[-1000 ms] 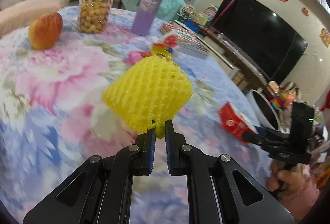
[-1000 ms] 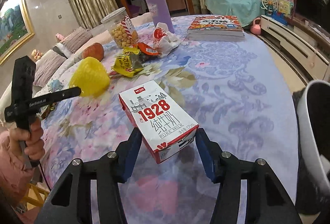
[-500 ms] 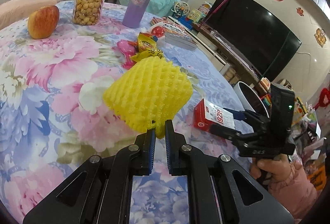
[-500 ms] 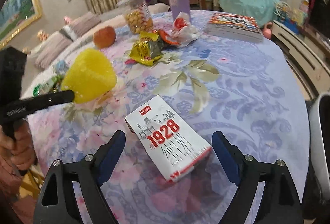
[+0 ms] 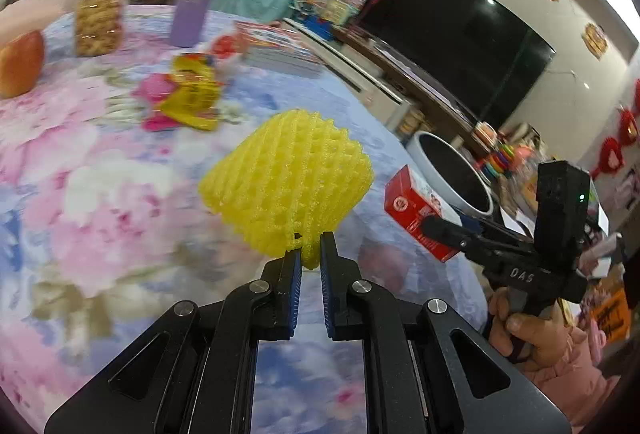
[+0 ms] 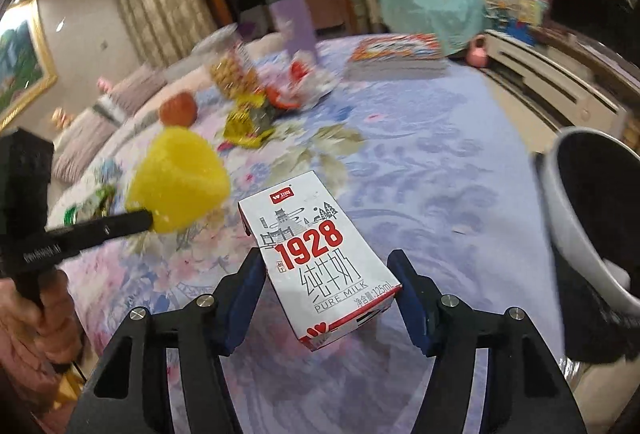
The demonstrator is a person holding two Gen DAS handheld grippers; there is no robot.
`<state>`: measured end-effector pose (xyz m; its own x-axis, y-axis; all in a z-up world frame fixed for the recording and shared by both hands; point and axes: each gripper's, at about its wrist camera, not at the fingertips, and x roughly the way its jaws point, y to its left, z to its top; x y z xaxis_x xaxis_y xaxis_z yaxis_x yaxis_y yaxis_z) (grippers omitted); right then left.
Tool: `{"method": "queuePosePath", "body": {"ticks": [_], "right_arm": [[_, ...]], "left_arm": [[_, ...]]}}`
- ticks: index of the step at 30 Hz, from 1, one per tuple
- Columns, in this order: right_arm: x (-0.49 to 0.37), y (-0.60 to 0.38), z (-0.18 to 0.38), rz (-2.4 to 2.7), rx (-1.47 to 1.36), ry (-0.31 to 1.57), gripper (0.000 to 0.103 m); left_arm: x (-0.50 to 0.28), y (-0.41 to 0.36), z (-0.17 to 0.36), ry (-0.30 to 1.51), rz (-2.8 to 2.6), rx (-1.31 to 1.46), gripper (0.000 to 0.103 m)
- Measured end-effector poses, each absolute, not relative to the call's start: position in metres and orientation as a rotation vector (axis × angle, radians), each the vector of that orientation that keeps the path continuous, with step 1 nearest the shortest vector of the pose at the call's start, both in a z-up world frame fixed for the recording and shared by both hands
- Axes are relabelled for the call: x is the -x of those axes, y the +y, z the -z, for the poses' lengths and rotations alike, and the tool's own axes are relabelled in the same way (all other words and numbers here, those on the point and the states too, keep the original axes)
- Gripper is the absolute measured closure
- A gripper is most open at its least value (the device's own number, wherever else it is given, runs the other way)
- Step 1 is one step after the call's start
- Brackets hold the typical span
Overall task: Collect trash
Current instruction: 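Carry the foam net and milk carton over the trash bin with both tools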
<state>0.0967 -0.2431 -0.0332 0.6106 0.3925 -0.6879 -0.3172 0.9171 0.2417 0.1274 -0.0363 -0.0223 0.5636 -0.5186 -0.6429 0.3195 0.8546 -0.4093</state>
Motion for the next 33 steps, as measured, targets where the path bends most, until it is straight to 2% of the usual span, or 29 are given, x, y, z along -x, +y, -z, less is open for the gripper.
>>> {"method": "queuePosePath", "body": {"ticks": [6,33], "right_arm": [[-0.083,-0.279,0.025,-0.32,-0.178,0.795,0.042],[-0.062,-0.396,0.005,-0.066,-0.29,0.721,0.043]], "left_arm": [[-0.132,-0.08,0.019,0.846,0.577,0.208,0.095],[-0.164,-0.23,0.002,0.883,0.788,0.033,0.095]]}}
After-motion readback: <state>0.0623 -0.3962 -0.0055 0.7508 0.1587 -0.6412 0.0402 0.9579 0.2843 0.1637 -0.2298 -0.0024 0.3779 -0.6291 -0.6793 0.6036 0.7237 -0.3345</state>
